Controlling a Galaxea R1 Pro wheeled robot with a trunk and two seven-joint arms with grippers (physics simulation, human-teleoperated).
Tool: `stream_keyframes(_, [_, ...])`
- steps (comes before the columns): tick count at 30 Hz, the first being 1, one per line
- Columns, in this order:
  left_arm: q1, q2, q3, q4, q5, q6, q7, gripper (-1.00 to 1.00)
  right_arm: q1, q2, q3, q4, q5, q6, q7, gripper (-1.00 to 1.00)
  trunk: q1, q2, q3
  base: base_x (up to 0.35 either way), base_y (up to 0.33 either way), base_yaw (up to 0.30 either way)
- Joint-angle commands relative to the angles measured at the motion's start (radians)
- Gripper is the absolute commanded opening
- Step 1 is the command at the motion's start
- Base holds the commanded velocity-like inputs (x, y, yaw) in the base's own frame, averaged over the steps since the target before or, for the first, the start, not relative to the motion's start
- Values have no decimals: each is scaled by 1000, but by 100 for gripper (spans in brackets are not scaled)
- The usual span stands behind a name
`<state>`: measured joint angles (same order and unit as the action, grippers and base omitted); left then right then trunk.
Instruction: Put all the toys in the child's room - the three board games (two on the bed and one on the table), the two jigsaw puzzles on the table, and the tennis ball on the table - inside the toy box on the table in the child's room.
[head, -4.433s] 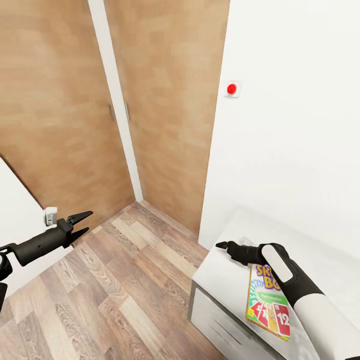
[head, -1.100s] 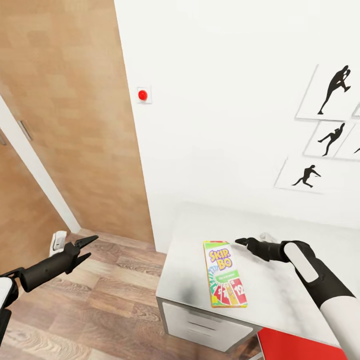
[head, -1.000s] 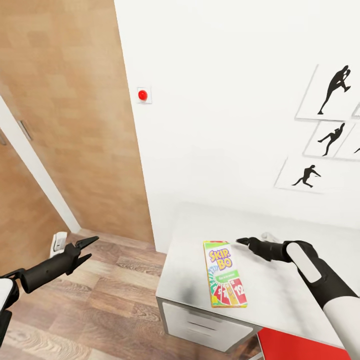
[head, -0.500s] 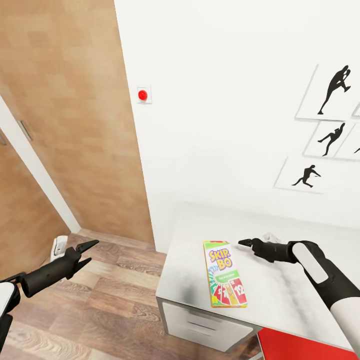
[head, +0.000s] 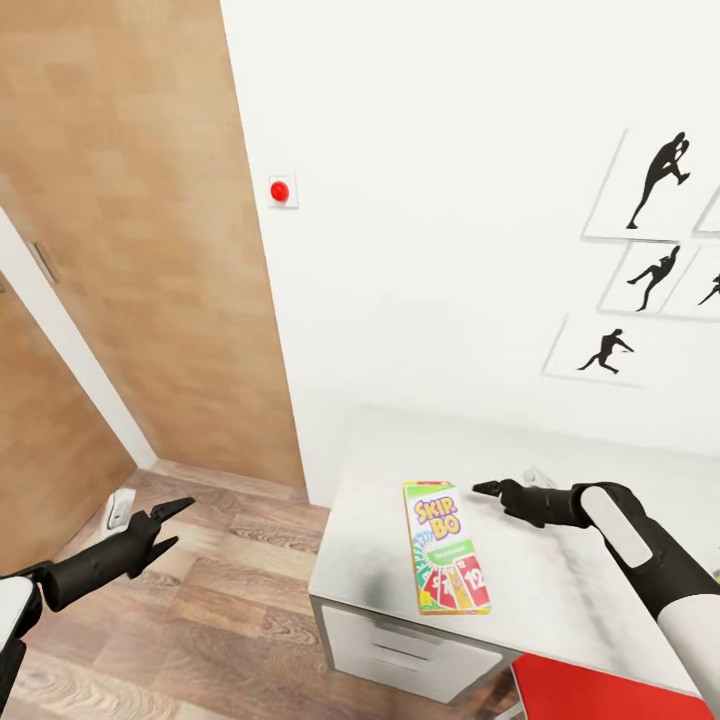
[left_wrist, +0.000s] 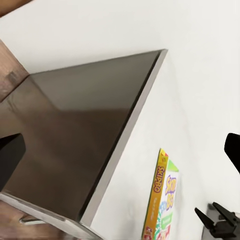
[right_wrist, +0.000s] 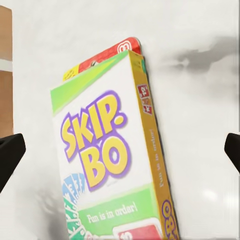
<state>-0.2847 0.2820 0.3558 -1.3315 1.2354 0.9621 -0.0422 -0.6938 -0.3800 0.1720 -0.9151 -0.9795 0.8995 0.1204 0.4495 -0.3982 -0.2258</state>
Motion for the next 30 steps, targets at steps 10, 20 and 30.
stream_keyframes(10, [0, 1, 3, 31, -14, 4, -6, 100, -3, 1, 3, 10, 11, 2, 9, 100, 1, -2, -1, 0, 0, -31])
stream_keyframes(20, [1, 4, 3, 63, -16, 4, -7, 100, -12, 3, -1, 51, 11, 1, 6, 100, 1, -2, 0, 7, 0, -7])
stream_keyframes(30, [1, 3, 0, 71, -26, -20, -8, 100, -17, 9, -2, 93, 11, 2, 4, 100, 1, -2, 0, 150, 0, -1])
